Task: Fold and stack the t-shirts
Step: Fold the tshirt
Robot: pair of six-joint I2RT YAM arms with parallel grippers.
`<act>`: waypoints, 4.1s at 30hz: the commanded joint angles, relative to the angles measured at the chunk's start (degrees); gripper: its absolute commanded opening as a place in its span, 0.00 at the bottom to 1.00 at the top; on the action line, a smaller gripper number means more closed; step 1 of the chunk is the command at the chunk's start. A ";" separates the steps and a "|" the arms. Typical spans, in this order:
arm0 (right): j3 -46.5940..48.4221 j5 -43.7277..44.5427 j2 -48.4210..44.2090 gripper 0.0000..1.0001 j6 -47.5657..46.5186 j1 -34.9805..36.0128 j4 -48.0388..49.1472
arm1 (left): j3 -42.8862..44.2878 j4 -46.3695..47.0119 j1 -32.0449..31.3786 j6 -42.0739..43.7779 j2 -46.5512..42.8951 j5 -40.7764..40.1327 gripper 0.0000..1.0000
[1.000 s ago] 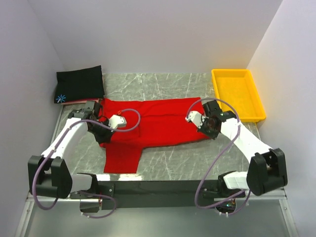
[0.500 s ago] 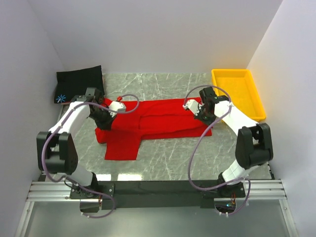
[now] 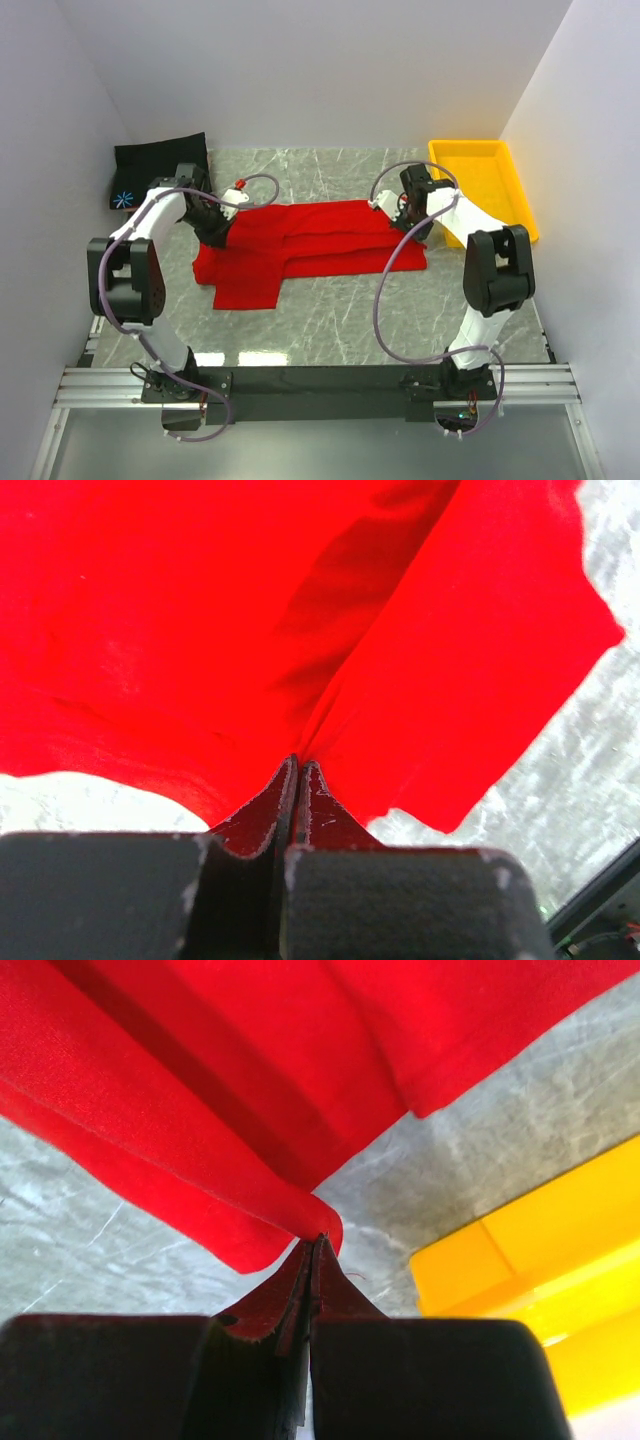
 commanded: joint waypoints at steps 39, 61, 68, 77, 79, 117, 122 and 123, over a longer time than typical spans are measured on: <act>19.28 4.93 8.51 0.42 13.72 0.07 -6.49 | -2.57 4.83 0.86 -6.11 -6.80 3.42 0.56; 9.35 2.12 -1.78 0.36 19.88 -0.01 -9.66 | -34.04 22.65 -16.89 -9.96 -17.45 -11.16 0.61; 11.90 0.89 0.33 0.36 17.25 -0.19 -9.23 | -31.50 23.10 -18.47 -9.36 -10.51 -12.13 0.45; 11.29 -2.27 0.95 0.34 13.73 -0.54 -8.17 | -26.24 15.03 -18.74 -10.94 -12.07 -7.58 0.01; 11.46 -2.89 1.12 0.34 13.64 -0.63 -8.17 | -22.99 10.37 -18.74 -10.59 -15.05 -6.17 0.01; 26.14 -2.27 14.13 0.31 13.37 -0.98 -13.97 | 38.63 4.39 -5.29 -8.66 24.66 -7.31 0.01; 26.14 -2.80 13.78 0.31 13.20 -0.90 -13.88 | 34.79 1.31 -5.91 -5.94 21.24 -4.32 0.01; 25.97 -2.80 13.69 0.31 13.02 -0.89 -13.79 | 32.86 1.13 -6.17 -5.15 19.05 -4.14 0.02</act>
